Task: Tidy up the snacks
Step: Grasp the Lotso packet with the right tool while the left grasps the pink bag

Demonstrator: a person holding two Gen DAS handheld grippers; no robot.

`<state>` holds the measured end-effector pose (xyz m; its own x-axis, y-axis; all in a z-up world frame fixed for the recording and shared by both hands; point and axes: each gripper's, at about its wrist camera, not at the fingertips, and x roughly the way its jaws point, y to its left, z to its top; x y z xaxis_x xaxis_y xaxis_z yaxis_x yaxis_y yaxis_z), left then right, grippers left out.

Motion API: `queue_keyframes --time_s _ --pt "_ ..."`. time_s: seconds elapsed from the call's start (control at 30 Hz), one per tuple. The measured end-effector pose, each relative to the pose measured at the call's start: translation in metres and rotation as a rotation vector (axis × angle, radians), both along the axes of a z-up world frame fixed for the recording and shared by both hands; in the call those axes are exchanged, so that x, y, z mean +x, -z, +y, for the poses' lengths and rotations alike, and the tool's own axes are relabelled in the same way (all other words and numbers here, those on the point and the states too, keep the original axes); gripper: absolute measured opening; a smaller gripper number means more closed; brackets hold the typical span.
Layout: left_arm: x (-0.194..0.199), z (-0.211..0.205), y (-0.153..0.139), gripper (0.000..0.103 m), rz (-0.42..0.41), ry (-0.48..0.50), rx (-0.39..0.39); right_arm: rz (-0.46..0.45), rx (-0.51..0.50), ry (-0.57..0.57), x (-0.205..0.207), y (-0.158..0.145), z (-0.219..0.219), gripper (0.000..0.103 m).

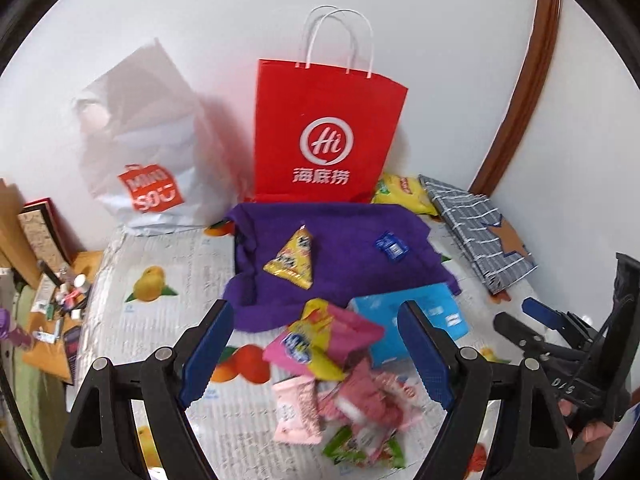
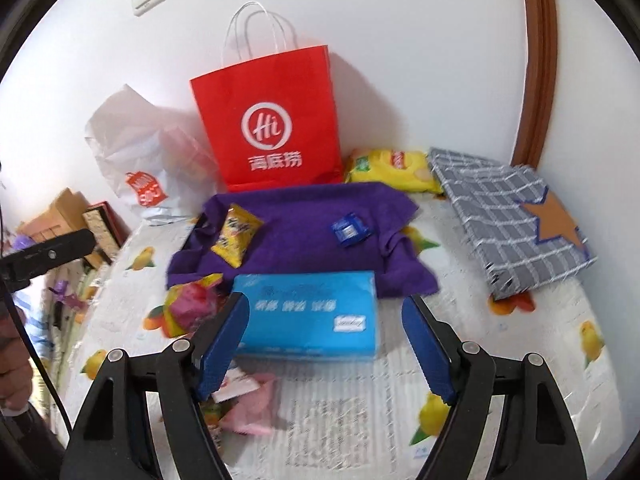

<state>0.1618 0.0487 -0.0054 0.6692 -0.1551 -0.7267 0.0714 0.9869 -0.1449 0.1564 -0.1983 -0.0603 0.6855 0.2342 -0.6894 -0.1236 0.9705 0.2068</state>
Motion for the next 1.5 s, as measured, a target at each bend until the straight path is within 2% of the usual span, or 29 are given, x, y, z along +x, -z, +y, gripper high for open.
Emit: queue_keyframes --time_s 0.17,0.23,0.33,0.47,0.67,0.97,1.03,1.23,1.5 --pt "-0.016 0.015 0.013 0.083 0.02 -0.031 -0.005 0.022 0.033 -0.024 -0.01 0.017 0.012 0.066" --pt "-0.021 0.023 0.02 0.083 0.034 -0.045 -0.01 0.051 0.047 -0.058 -0.01 0.024 0.019 0.058" --pt "-0.025 0.034 0.029 0.083 0.06 -0.067 -0.028 0.078 0.012 -0.114 -0.01 0.034 0.039 0.049" --pt "-0.026 0.048 0.041 0.083 0.081 -0.089 -0.036 0.079 -0.029 -0.164 -0.007 0.043 0.059 0.049" --pt "-0.025 0.063 0.058 0.083 0.12 -0.108 -0.053 0.125 -0.026 -0.213 0.003 0.061 0.074 0.049" --pt "-0.021 0.062 0.076 0.083 0.158 -0.088 -0.066 0.215 -0.013 -0.299 0.016 0.087 0.092 0.049" --pt "-0.021 0.061 0.08 0.083 0.168 -0.087 -0.066 0.223 -0.01 -0.316 0.016 0.09 0.095 0.032" --pt "-0.023 0.059 0.088 0.083 0.18 -0.089 -0.07 0.183 0.0 -0.352 0.003 0.086 0.091 0.028" --pt "-0.028 0.034 0.088 0.083 0.164 -0.037 -0.117 0.114 0.011 -0.318 -0.03 0.073 0.049 0.028"
